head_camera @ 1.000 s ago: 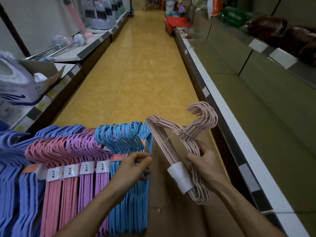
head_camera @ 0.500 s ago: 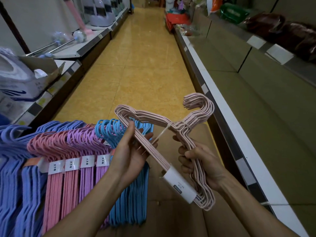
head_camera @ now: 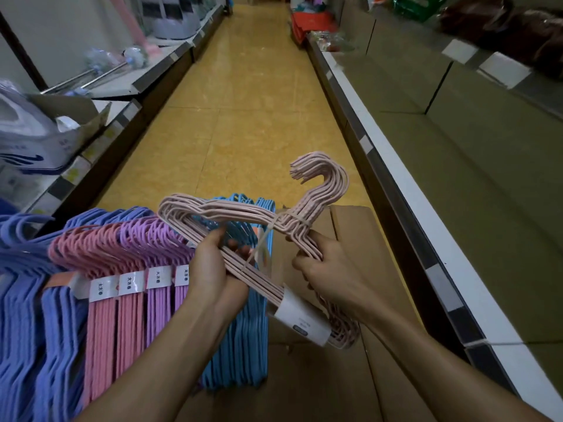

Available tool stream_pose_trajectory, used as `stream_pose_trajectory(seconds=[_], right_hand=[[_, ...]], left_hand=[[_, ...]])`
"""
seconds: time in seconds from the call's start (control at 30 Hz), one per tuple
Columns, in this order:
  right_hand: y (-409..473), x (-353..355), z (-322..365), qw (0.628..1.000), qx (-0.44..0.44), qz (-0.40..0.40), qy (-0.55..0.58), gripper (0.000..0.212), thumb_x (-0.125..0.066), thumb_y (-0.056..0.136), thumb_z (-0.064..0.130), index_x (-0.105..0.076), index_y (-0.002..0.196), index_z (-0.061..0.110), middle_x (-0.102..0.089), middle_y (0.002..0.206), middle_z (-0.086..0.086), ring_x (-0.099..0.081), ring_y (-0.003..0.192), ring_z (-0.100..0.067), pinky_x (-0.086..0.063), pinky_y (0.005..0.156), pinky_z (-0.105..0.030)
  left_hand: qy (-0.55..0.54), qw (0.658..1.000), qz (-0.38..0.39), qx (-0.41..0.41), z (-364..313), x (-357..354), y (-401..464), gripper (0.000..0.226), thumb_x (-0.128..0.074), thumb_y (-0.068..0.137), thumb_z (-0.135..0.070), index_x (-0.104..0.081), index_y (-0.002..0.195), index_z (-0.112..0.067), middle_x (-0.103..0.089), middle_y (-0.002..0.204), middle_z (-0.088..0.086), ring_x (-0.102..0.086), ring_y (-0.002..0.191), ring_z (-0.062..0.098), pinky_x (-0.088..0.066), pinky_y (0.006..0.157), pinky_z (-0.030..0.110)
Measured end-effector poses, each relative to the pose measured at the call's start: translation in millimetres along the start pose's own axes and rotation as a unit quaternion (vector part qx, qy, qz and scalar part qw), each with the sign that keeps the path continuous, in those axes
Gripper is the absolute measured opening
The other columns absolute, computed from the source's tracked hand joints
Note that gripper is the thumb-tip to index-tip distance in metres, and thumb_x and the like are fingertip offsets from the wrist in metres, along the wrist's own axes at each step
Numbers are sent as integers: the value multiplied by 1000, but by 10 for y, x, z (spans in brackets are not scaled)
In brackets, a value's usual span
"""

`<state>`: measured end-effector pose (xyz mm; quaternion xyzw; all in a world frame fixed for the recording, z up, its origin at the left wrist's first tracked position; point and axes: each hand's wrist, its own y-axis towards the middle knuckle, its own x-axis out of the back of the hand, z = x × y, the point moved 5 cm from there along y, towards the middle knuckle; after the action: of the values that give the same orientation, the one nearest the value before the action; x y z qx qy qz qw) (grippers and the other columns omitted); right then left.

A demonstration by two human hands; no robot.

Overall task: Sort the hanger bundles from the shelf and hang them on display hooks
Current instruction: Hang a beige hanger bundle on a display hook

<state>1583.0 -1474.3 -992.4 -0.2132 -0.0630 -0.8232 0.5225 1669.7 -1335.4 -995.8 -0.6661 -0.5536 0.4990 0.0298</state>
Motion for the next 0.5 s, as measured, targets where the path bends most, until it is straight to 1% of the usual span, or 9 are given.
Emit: stream_pose_trajectory(seconds=[0.07, 0.17, 0.27, 0.3, 0.33, 0.4, 0.43, 0.47, 0.5], right_hand=[[-25, -26, 90, 1000, 12, -8, 2, 23, -56, 79, 26, -58, 95, 43, -61, 67, 16, -52, 55, -1, -46, 57, -34], [-108, 66, 448, 999, 30, -10, 10, 28, -56, 78, 21, -60, 82, 49, -59, 62, 19, -50, 54, 3, -39, 54, -25], [-180, 288, 1096, 999, 41, -11, 5, 33, -55, 80, 21, -58, 79, 54, -56, 58, 20, -46, 50, 2, -35, 50, -20], [-204, 381, 1351, 999, 44, -12, 3, 33, -55, 82, 21, -57, 80, 54, -55, 57, 18, -45, 49, 1, -36, 48, -21], [-231, 478, 1627, 999, 48, -14, 2, 32, -55, 83, 21, -57, 82, 52, -53, 57, 16, -43, 48, -1, -36, 48, -24], [-300, 681, 2232, 998, 56, -19, 7, 28, -56, 85, 19, -58, 81, 47, -49, 56, 12, -43, 49, -6, -36, 48, -29], [-349, 791, 2547, 998, 61, -22, 13, 25, -57, 86, 18, -58, 80, 42, -47, 57, 10, -41, 50, -8, -36, 49, -30], [-402, 909, 2875, 997, 68, -24, 18, 21, -57, 86, 16, -57, 79, 36, -45, 59, 9, -40, 51, -9, -35, 51, -32], [-464, 1036, 3211, 997, 75, -27, 21, 17, -57, 86, 15, -56, 79, 31, -44, 60, 8, -39, 53, -9, -34, 53, -33]], left_hand=[[-13, 1000, -2, 1, -55, 10, -67, 33, -51, 98, -22, -45, 66, -17, -44, 51, -3, -46, 40, 11, -42, 58, 30], [-21, 1000, -5, 6, -210, -128, -292, 35, -48, 99, -22, -44, 65, -16, -46, 50, -1, -48, 44, 13, -41, 60, 31], [-6, 1000, -8, -9, -596, -495, -699, 36, -47, 102, -26, -44, 67, -15, -49, 49, 0, -48, 58, 16, -43, 65, 32], [2, 1000, -8, -18, -767, -651, -862, 35, -48, 102, -27, -45, 69, -14, -52, 51, 0, -49, 62, 17, -43, 66, 33], [10, 999, -5, -30, -962, -828, -1043, 31, -48, 102, -27, -48, 73, -15, -55, 58, 0, -52, 66, 17, -44, 68, 33], [18, 998, 5, -66, -1397, -1203, -1434, 16, -49, 102, -27, -56, 93, -16, -59, 81, 2, -59, 80, 20, -47, 76, 35], [23, 997, 11, -74, -1609, -1409, -1659, 16, -49, 102, -26, -59, 110, -17, -60, 90, 4, -61, 88, 22, -48, 84, 36], [28, 996, 14, -78, -1816, -1614, -1875, 29, -49, 102, -26, -57, 128, -17, -62, 98, 5, -62, 94, 24, -47, 91, 38], [36, 996, 13, -81, -2016, -1823, -2107, 40, -48, 102, -26, -50, 141, -16, -62, 102, 6, -63, 98, 25, -46, 95, 39]])
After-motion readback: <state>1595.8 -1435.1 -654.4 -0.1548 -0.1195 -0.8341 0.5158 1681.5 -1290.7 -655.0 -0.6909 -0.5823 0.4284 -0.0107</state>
